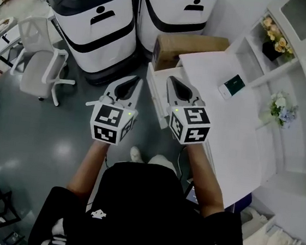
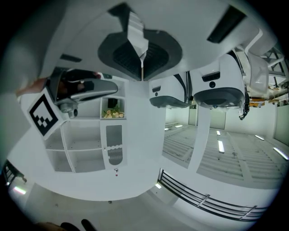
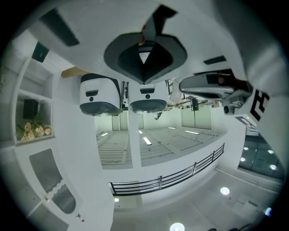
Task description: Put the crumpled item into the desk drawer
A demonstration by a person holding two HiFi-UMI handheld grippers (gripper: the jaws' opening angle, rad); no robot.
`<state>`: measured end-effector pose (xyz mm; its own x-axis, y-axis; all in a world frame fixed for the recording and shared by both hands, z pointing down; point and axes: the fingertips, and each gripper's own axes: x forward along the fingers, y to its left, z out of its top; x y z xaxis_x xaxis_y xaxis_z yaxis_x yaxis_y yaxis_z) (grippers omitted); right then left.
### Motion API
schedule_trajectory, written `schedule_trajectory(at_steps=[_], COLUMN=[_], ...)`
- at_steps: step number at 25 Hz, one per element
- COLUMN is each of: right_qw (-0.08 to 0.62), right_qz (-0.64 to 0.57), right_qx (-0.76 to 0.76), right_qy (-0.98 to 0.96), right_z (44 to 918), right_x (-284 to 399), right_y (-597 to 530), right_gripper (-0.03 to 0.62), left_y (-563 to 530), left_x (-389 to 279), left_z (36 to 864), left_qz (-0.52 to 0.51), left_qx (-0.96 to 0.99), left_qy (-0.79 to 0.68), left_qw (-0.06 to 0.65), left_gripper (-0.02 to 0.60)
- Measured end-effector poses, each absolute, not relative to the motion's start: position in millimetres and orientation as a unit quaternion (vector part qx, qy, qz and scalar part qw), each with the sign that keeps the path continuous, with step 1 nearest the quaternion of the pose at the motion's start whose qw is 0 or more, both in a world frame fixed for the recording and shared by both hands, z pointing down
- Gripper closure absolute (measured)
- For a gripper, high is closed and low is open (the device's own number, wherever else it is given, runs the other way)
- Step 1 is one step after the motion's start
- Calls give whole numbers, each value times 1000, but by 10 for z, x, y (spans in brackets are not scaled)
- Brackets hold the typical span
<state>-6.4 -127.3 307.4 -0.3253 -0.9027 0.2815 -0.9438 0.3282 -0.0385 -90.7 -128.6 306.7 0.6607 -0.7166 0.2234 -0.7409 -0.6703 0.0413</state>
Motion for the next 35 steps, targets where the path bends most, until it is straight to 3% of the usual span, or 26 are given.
schedule_trajectory(at_steps=[35], right_qw=[32], right_qz=[22], right_qx=[552], right_qy=[-833], right_z=[2156], right_x=[242], right_y=[-445], right_gripper=[599], left_y=[-441], left_x=[-520], left_z=[2335], left_qz=[61], left_qx=[901], left_qy=[-429], left_qw=[20], left_gripper=[568])
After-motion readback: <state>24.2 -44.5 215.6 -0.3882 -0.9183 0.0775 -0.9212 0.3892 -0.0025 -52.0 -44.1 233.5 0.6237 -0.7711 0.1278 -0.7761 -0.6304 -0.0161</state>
